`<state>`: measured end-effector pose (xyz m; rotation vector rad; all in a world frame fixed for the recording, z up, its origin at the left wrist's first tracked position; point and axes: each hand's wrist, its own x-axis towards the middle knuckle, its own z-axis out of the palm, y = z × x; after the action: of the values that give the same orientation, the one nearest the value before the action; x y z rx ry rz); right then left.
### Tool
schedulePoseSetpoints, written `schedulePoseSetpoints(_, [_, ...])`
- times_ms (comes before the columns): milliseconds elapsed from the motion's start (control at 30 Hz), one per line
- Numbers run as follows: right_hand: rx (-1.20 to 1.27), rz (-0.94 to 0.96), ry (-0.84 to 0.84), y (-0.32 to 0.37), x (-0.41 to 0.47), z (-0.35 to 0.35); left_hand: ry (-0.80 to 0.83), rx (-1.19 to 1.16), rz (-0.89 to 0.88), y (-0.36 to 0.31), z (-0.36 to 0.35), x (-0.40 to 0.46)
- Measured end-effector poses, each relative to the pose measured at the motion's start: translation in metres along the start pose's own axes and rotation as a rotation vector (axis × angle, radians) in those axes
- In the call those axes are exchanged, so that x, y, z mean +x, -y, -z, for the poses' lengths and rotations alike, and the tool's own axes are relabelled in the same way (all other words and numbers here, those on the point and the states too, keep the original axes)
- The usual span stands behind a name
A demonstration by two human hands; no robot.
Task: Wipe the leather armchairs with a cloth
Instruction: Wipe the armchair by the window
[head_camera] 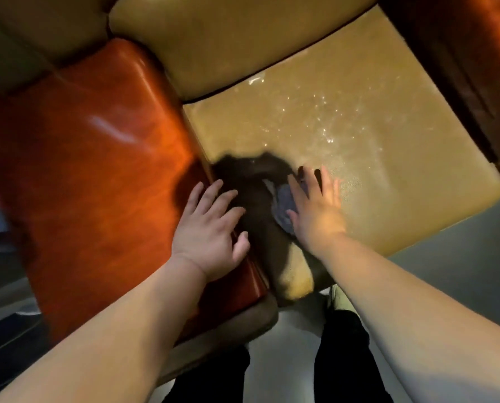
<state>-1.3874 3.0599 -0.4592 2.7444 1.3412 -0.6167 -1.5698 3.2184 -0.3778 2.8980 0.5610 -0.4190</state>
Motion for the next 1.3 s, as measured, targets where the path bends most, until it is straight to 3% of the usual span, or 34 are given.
schedulePoseSetpoints(100, [-0.045,0.285,0.049,-0.003,0.004,-0.027,-0.003,0.016,-0.005,0.001,0.001,0.001])
schedulePoseSetpoints(267, [-0.158,0.205,-0.049,0.015,0.029,-0.035,-0.048,-0.002,-0.013,0.001,0.003,0.000])
schedulePoseSetpoints(333, [-0.299,0.354,-0.040,0.024,0.010,-0.045,-0.048,-0.001,-0.009,0.000,0.004,0.000])
schedulePoseSetpoints(433, [-0.156,0.646,-0.019,0.007,-0.043,-0.058,-0.053,-0.010,-0.010,0.000,0.005,0.002])
schedulePoseSetpoints(533, [-0.110,0.702,-0.011,-0.012,-0.064,-0.052,-0.059,-0.010,-0.008,0.000,0.004,0.001])
schedulePoseSetpoints(600, [-0.176,0.645,-0.003,-0.010,-0.031,-0.042,-0.064,-0.009,-0.005,0.000,0.004,0.002])
schedulePoseSetpoints(700, [-0.220,0.326,-0.046,0.006,0.029,-0.021,-0.072,-0.012,-0.001,0.001,0.003,0.002])
schedulePoseSetpoints(767, [-0.268,0.216,-0.025,0.017,0.036,-0.021,-0.071,-0.011,0.000,0.000,0.003,0.002])
schedulePoseSetpoints(867, [-0.207,0.263,-0.018,0.017,-0.005,-0.037,-0.072,-0.020,0.004,-0.001,0.005,0.001])
schedulePoseSetpoints(967, [-0.083,0.458,-0.006,-0.002,-0.051,-0.053,-0.077,-0.018,0.016,-0.002,0.004,0.001])
schedulePoseSetpoints(1067, [-0.114,0.645,0.005,-0.022,-0.025,-0.046,-0.099,-0.028,0.012,-0.001,0.002,0.000])
schedulePoseSetpoints(1100, [-0.128,0.602,-0.026,-0.023,-0.009,-0.042,-0.108,-0.034,0.012,-0.002,0.001,-0.001])
schedulePoseSetpoints(1200, [-0.110,0.230,-0.082,-0.006,0.016,-0.033,-0.113,-0.031,0.022,-0.003,0.000,-0.002])
schedulePoseSetpoints(1300, [-0.160,0.211,-0.012,0.016,-0.044,-0.060,-0.087,-0.017,0.021,-0.003,0.001,-0.001])
